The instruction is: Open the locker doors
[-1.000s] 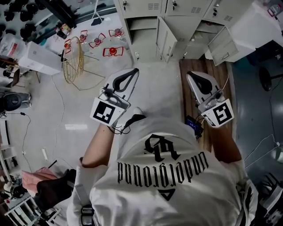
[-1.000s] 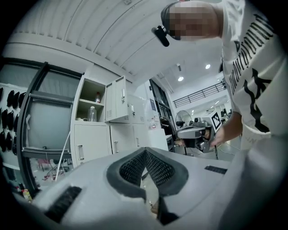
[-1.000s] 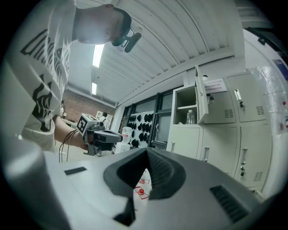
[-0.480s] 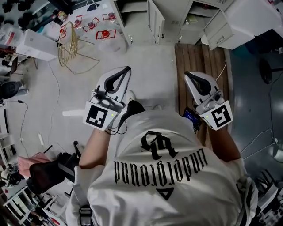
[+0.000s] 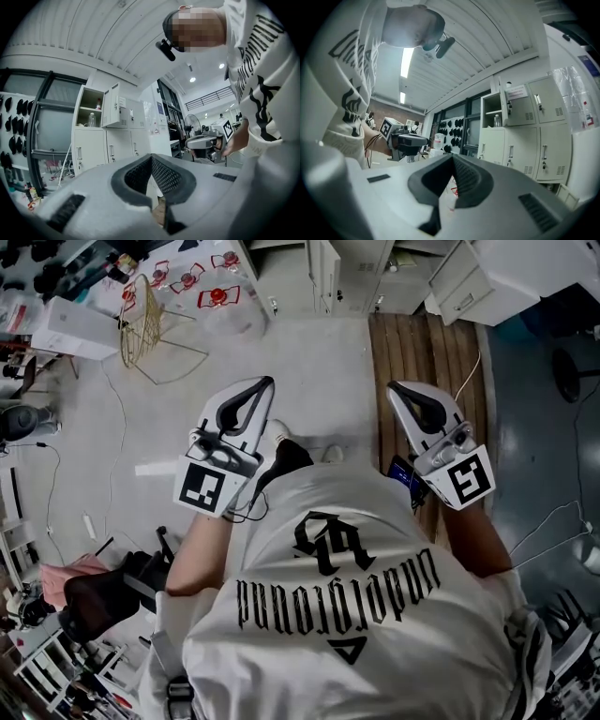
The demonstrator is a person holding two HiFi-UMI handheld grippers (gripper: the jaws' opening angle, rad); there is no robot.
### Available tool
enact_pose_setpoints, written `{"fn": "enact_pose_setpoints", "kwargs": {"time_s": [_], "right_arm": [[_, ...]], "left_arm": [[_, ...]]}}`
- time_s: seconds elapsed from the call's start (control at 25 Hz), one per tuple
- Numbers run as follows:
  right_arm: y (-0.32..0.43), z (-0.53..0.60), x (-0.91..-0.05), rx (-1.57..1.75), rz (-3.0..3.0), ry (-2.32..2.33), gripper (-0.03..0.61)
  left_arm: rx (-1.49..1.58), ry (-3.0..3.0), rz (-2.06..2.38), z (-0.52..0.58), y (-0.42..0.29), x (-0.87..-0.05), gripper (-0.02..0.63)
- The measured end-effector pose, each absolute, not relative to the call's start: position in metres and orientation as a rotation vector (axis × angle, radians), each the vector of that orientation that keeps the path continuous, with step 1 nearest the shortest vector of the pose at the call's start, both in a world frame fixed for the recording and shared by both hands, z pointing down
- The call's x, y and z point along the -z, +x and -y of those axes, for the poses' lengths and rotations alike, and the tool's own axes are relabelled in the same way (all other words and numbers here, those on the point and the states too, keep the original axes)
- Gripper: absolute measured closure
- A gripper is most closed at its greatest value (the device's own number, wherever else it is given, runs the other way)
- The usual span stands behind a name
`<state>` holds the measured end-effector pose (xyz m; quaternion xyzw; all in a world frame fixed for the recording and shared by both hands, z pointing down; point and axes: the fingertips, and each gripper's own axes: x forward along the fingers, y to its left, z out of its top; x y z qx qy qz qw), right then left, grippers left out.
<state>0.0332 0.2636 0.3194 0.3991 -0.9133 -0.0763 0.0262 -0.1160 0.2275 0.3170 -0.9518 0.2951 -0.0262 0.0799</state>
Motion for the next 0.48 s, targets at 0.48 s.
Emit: {"fn": "enact_pose_setpoints", "kwargs": {"time_s": [0.48], "right_arm": [[0.0328, -0.2624, -0.3157, 0.272, 2.826, 1.232, 0.575]], "left_arm": [[0.047, -2.851, -0.872, -0.2322, -0.1118, -0.3122, 0.607]]}}
